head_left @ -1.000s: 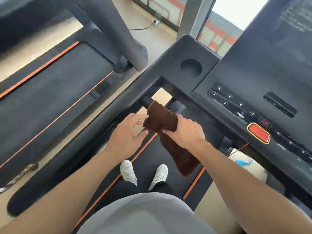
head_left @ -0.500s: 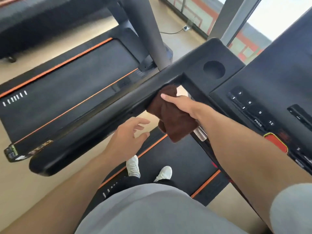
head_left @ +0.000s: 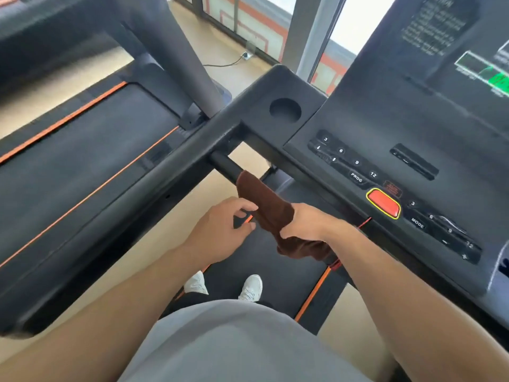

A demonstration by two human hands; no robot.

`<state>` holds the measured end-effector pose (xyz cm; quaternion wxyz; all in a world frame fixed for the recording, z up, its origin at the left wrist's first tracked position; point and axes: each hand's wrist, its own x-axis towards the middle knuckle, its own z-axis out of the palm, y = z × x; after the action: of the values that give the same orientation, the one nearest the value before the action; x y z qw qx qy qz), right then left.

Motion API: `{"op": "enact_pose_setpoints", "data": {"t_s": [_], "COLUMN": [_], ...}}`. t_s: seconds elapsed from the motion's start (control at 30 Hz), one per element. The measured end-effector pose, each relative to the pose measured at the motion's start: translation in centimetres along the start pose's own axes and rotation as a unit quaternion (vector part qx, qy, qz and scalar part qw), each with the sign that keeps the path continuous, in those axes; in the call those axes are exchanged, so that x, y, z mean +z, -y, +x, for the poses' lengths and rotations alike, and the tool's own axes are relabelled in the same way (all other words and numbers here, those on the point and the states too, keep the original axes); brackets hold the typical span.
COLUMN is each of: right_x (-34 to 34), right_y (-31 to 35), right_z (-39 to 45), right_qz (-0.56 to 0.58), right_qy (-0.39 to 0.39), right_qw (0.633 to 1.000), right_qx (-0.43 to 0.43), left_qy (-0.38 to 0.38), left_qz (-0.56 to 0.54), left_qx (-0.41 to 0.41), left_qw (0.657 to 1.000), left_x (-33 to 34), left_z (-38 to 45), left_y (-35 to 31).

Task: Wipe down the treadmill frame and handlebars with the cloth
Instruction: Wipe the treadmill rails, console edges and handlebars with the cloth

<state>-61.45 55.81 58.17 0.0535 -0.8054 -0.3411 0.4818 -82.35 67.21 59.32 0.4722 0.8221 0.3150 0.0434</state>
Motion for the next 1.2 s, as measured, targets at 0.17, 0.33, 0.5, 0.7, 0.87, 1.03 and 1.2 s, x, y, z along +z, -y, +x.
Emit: {"op": "enact_pose_setpoints", "data": {"t_s": [0.17, 0.33, 0.5, 0.7, 0.87, 1.03, 1.2], "right_x": [1.2, 5.0, 4.1, 2.5, 3.1, 3.2, 2.5], "right_y": [-1.4, -3.4, -2.1, 1.4, 9.1, 11.5, 11.6], "right_z": [-2.1, -3.7, -1.8, 1.0, 5.8, 8.0, 8.5], "right_qz": [-0.084, -0.189, -0.162, -0.111, -0.149, -0.15, -0.137], "right_qy": [-0.079, -0.214, -0.201, -0.164, -0.253, -0.308, -0.274], "right_qw": [0.993, 0.957, 0.963, 0.979, 0.956, 0.939, 0.951], "right_qx": [0.003, 0.049, 0.08, 0.05, 0.006, -0.04, -0.054], "left_qy": [0.061, 0.127, 0.163, 0.157, 0.081, 0.056, 0.054], "left_qz": [0.203, 0.418, 0.471, 0.489, 0.534, 0.601, 0.622], "left_qx": [0.166, 0.217, 0.211, 0.239, 0.283, 0.27, 0.199], "left_qw": [0.963, 0.873, 0.841, 0.824, 0.792, 0.75, 0.755], "left_x": [2.3, 5.5, 6.2, 0.9, -4.3, -6.0, -5.0], "left_z": [3.1, 7.1, 10.4, 12.8, 14.6, 14.9, 14.6], "left_y": [-0.7, -1.4, -3.4, -0.2, 2.8, 4.3, 3.3]}}
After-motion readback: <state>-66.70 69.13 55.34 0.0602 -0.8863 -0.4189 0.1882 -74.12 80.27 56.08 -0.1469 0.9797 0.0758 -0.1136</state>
